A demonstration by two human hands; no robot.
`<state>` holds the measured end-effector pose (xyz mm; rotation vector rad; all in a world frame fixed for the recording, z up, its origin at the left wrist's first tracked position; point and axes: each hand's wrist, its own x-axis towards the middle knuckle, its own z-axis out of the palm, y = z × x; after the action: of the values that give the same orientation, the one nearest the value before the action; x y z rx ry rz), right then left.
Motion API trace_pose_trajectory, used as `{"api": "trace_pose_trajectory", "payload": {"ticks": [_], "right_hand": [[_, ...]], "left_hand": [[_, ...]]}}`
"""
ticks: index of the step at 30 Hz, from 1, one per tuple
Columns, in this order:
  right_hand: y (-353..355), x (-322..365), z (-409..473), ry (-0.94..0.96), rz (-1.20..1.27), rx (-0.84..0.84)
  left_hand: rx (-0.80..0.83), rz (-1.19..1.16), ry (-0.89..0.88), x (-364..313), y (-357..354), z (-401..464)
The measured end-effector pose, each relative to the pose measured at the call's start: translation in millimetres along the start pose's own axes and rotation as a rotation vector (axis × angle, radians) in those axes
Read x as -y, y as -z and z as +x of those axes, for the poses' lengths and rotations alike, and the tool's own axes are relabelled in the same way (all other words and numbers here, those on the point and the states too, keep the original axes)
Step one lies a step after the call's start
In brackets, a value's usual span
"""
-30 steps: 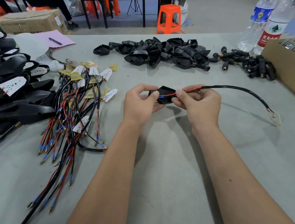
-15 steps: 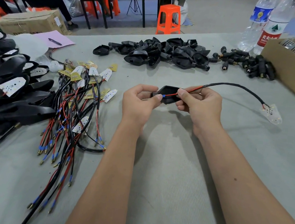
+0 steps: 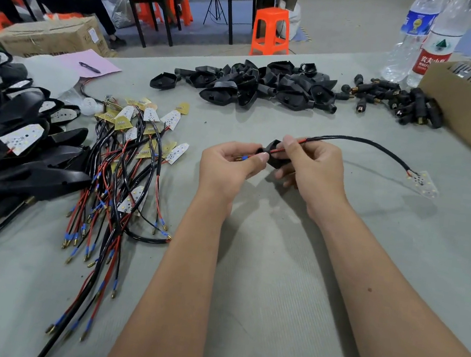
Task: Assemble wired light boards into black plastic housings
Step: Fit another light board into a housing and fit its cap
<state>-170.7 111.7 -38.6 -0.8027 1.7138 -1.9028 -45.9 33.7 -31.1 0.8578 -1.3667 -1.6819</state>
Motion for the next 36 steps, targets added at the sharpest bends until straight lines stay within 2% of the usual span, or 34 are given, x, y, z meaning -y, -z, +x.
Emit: {"api": "trace_pose_trajectory", "payload": {"ticks": [3,5,7,10,12,15,22,26,29,31,34,36], "right_hand": [[0.6,-3.1,1.6,0.004,-0.096,-0.115],[1.7,-2.2,3.2,-0.005,-0.056,-0.182],[3.9,2.0,6.2,-0.067,0.139,-0.239],[13.5,10.2,9.7,-0.210,0.577,-0.308],[19.1,11.0,10.4,-0.219,0.703,-0.322],[17.4,9.3,8.3,-0.200,0.611,-0.264],[8.7,3.9,4.7,-0.090,0.235,-0.096],[4.5,1.1,3.0,-0.035,0.106,0.017],[2.9,1.0,2.6,-0.031,0.064,0.012],[4.9,3.3,5.4,-0.082,0.168,-0.073],[14.4,7.3,12.7,-0.238,0.580,-0.215],[18.7,7.9,14.3,-0.267,0.740,-0.243]], "left_hand": [[-0.019,-0.072,0.022,-3.6,1.6,-0.4],[-0.027,-0.117,0.039,-5.7,3.4,-0.1],[-0.042,-0.156,0.059,-7.2,6.6,1.2],[-0.049,-0.176,0.090,-9.1,11.4,2.1],[-0.028,-0.172,0.092,-10.0,12.6,1.2],[-0.019,-0.212,0.092,-11.8,7.9,-2.8],[-0.052,-0.573,0.182,-17.5,0.9,-1.6],[-0.032,-0.501,0.195,-15.3,-4.9,-4.0],[-0.060,-0.462,0.182,-14.1,-8.6,-5.5],[-0.100,-0.485,0.180,-15.8,-8.4,-4.5],[-0.138,-0.553,0.199,-18.9,-4.8,-2.6],[-0.139,-0.574,0.217,-20.6,-2.8,-2.4]]}}
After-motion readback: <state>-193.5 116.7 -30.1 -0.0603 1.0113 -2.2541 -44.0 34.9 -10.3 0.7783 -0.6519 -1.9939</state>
